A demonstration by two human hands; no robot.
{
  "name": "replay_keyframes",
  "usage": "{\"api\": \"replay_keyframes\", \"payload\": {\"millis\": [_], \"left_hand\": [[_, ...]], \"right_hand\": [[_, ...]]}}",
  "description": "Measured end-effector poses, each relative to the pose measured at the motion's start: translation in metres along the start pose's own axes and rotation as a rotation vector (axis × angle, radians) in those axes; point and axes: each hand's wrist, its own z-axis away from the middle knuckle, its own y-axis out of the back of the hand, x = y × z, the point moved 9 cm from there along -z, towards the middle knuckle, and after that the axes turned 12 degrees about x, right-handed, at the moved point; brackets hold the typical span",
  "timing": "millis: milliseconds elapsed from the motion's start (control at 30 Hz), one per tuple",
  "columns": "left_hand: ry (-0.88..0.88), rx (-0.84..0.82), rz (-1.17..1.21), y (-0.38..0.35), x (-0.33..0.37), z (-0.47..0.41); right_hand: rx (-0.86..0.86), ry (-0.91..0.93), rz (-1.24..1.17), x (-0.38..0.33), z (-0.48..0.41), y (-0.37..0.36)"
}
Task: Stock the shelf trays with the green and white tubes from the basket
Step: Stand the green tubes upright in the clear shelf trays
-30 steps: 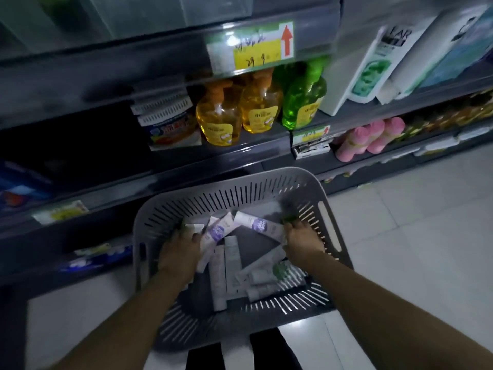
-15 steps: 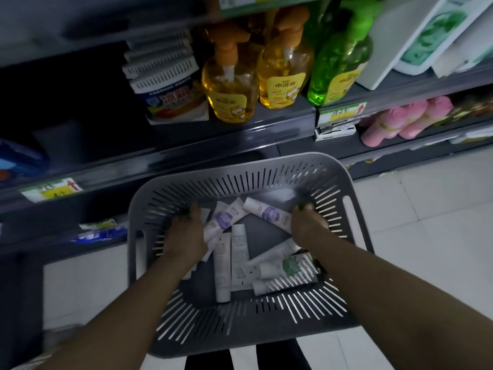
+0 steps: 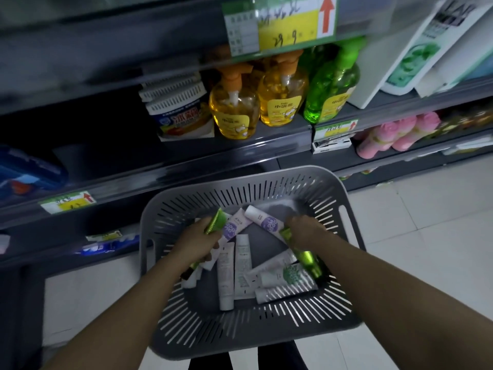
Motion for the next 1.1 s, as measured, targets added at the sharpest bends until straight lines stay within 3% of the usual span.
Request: {"api": "replay_keyframes", "payload": {"millis": [267, 500, 667, 933, 1100], "left_hand": [[0.014, -0.014, 0.366, 0.035, 0.05, 0.031], [-0.284, -0.023, 0.48, 0.087, 0.133, 0.079], [-0.483, 0.038, 0.502, 0.137, 0.18, 0.117], [-0.736, 0.179, 0.572, 0.211, 0.238, 0.182], [-0.817, 0.227, 0.554, 0.233, 0.257, 0.212]], "right_hand": [[0.098, 0.136, -0.321, -0.027, 0.046, 0.066], [0.384, 0.208, -0.504, -0.047, 0.083, 0.186], [0.552, 0.256, -0.831, -0.051, 0.118, 0.259], [0.634, 0.431, -1.12, -0.071, 0.171, 0.345], [0.645, 0.512, -1.132, -0.09, 0.196, 0.376]]}}
